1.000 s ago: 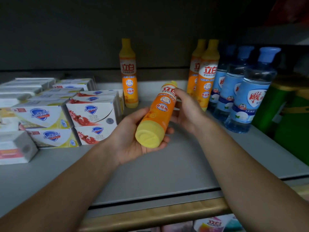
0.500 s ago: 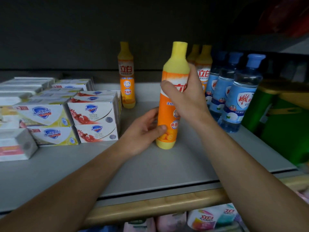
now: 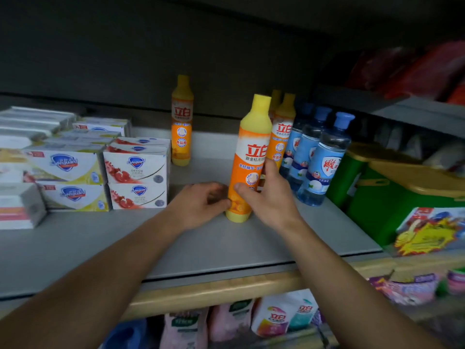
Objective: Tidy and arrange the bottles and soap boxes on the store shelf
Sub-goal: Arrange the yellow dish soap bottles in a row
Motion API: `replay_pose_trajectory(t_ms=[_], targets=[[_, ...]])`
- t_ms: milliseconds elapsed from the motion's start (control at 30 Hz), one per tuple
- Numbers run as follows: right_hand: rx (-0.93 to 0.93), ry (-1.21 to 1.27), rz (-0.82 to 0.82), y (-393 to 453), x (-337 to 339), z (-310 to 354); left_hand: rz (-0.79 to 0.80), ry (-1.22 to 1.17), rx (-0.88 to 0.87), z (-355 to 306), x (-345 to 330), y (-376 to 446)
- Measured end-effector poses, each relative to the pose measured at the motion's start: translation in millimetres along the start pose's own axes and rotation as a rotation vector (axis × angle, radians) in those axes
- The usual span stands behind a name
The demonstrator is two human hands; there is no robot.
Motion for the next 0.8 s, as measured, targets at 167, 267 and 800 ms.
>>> replay_pose_trajectory(t_ms=[167, 267, 800], targets=[[-0.072, -0.119, -0.003, 12.0, 24.9, -18.9, 0.075, 0.389, 0.079, 12.7, -13.0, 0.6], [-0.133, -0.191, -0.036, 19.7, 49.3, -38.4, 0.127, 0.517, 0.125, 19.1, -24.0, 1.1], [-0.347, -0.594, -0.199, 9.6, 58.9, -99.8, 0.110, 0.488, 0.113, 21.2, -24.7, 2.9]])
Point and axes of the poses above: each hand's wrist, its own y-axis towards the middle knuckle, its own x-axis out of the back of the hand, z = x × y, the point moved 10 cm from there along y, towards the middle knuckle, and after that the axes turned 1 degree about z, right-handed, at the moved point
